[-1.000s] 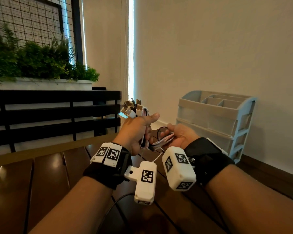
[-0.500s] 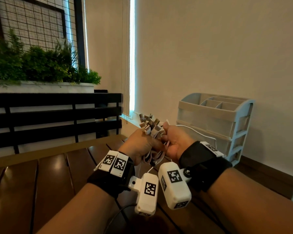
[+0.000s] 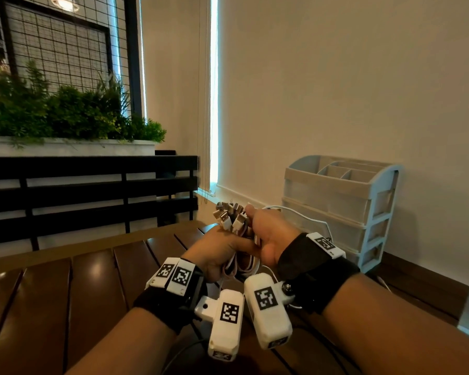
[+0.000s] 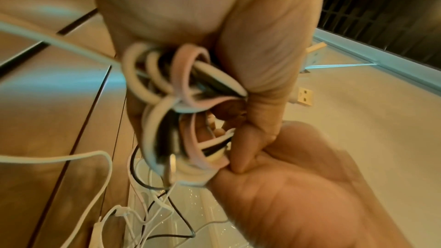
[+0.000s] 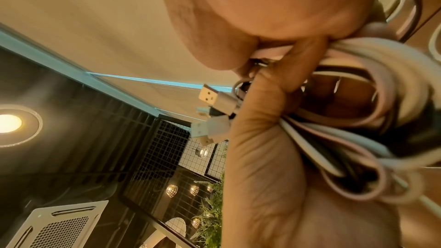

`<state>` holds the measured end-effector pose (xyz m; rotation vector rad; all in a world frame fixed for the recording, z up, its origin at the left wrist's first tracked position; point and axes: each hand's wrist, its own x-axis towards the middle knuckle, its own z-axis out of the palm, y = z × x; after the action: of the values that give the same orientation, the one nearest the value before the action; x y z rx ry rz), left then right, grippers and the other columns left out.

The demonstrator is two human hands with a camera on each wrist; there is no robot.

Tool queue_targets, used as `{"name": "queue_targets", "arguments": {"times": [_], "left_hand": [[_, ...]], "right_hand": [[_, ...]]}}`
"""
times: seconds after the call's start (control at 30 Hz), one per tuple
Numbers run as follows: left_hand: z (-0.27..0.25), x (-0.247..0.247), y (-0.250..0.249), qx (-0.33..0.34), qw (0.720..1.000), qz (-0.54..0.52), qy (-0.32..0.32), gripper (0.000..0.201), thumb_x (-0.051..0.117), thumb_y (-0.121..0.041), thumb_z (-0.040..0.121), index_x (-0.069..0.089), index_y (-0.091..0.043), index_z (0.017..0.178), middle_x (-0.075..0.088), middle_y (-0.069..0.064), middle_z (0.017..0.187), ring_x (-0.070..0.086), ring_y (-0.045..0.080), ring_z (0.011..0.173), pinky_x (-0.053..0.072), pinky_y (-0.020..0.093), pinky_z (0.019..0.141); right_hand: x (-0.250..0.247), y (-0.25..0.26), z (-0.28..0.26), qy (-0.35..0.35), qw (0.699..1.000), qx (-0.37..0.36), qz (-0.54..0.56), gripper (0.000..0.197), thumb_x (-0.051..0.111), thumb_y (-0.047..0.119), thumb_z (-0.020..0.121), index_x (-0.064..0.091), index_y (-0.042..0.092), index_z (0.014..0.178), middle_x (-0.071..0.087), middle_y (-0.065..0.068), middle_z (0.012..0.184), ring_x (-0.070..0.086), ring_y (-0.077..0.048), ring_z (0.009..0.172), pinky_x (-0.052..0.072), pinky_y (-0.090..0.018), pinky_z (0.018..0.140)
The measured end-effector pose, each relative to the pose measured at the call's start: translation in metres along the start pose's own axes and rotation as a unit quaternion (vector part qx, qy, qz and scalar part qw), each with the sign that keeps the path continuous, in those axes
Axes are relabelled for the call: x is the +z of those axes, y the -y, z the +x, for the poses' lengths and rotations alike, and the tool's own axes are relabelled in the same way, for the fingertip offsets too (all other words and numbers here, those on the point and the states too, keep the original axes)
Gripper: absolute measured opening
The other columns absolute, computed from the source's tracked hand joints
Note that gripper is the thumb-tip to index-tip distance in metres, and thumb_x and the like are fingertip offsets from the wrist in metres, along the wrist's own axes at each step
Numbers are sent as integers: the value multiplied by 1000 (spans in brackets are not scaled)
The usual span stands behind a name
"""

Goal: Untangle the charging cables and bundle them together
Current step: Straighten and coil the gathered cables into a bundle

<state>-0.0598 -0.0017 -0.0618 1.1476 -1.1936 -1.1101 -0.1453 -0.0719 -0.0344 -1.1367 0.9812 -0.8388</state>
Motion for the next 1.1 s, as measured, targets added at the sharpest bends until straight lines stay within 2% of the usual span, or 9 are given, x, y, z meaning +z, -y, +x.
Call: {"name": "queue_targets", "arguments": {"times": [0.13, 0.33, 0.43, 0.57, 0.63, 0.73, 0.8, 0.93, 1.1], "left_hand": [[-3, 4, 3, 8, 1000, -1, -20, 29, 64, 11, 71, 66, -1, 98, 69, 16, 84, 68, 28, 77, 53, 36, 68], [-5, 11, 6, -2, 999, -43, -4, 33, 63, 10, 64, 67, 2, 96, 67, 19, 82, 66, 34, 81, 53, 42, 77], [-4, 10, 5, -35, 996, -84, 12, 22, 56, 16, 73, 64, 4, 90, 64, 21, 77, 66, 32, 68, 56, 38, 67], [-7, 6, 4, -49, 995, -86, 32, 21, 51, 15, 80, 61, 6, 95, 66, 20, 73, 67, 28, 61, 58, 39, 64], [-9, 6, 3, -48, 995, -83, 36, 20, 50, 16, 81, 61, 6, 94, 67, 18, 70, 67, 26, 59, 58, 36, 61], [-10, 7, 4, -38, 996, -79, 20, 22, 47, 19, 80, 60, 3, 86, 65, 14, 64, 64, 22, 53, 54, 29, 50], [-9, 8, 7, -33, 997, -68, -2, 22, 49, 18, 78, 60, 1, 87, 63, 14, 65, 62, 22, 53, 52, 29, 51], [-9, 9, 12, -35, 997, -61, -33, 18, 52, 14, 75, 62, -1, 79, 60, 13, 65, 57, 23, 53, 48, 27, 53], [-9, 12, 12, -6, 998, -57, -34, 21, 49, 13, 74, 57, -6, 69, 56, 9, 62, 52, 20, 51, 45, 29, 54]], "right_hand": [[-3, -6, -4, 16, 1000, -14, -5, 35, 48, 37, 96, 64, 9, 108, 71, -13, 103, 68, -28, 95, 55, -46, 87], [-13, -16, -10, -13, 989, -93, -112, 35, 48, 37, 96, 69, 9, 95, 72, -11, 93, 68, -24, 86, 54, -37, 75], [-15, -17, -8, -29, 982, -111, -153, 41, 47, 42, 96, 67, 7, 98, 71, -14, 94, 68, -26, 86, 56, -40, 79], [-15, -13, -8, -42, 958, -163, -233, 46, 45, 43, 96, 65, 2, 91, 68, -17, 84, 64, -25, 73, 53, -40, 72], [-14, -11, -9, -45, 953, -174, -244, 47, 47, 42, 96, 65, -1, 89, 66, -18, 79, 60, -25, 62, 50, -39, 63], [-13, -11, -11, -37, 963, -155, -218, 38, 50, 38, 96, 61, 3, 86, 58, -12, 65, 48, -17, 38, 38, -24, 40], [-14, -11, -14, -32, 966, -147, -209, 34, 50, 35, 96, 60, 5, 84, 54, -10, 61, 42, -12, 29, 32, -19, 34], [-13, -11, -17, -39, 963, -157, -217, 29, 52, 28, 96, 57, 5, 79, 52, -9, 58, 39, -9, 25, 29, -16, 31], [-11, -8, -16, -64, 942, -189, -270, 29, 53, 27, 92, 60, 5, 76, 55, -11, 60, 48, -17, 40, 38, -26, 41]]}}
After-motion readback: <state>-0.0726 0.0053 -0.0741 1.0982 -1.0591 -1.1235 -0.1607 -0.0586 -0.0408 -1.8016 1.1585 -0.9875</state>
